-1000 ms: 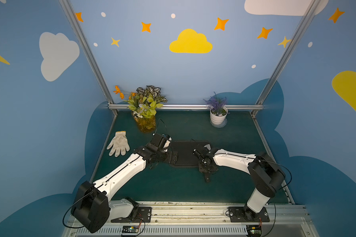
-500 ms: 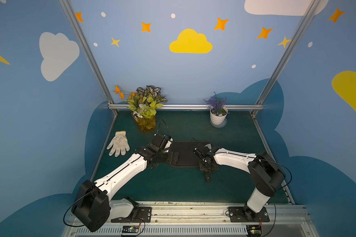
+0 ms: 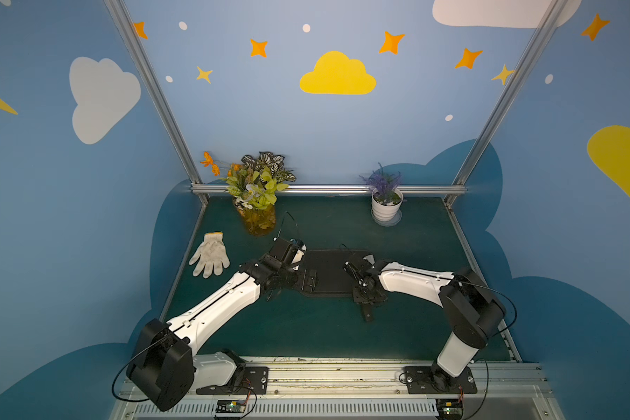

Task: Align the knife with the edge of the cutting board
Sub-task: Adjust the knife at the edge of the cutting board.

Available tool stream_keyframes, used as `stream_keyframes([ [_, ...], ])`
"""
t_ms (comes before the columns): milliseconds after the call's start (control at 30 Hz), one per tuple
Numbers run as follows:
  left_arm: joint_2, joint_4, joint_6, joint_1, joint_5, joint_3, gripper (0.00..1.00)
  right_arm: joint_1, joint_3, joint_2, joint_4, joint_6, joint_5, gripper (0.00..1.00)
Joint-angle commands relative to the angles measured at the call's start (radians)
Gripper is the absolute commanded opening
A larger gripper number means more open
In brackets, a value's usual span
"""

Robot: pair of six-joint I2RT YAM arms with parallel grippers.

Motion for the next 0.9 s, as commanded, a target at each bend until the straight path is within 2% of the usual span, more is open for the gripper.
stream_keyframes([
  [0,0.004,-0.003,0.018,-0.002,-0.010,-0.011,1.00,-0.013,-0.005,-0.005,-0.001,-0.004,0.010,0.35],
  [867,-0.007,-0.008,0.022,-0.004,-0.019,-0.007,1.00,-0.029,-0.008,-0.055,-0.018,-0.017,-0.013,0.48],
])
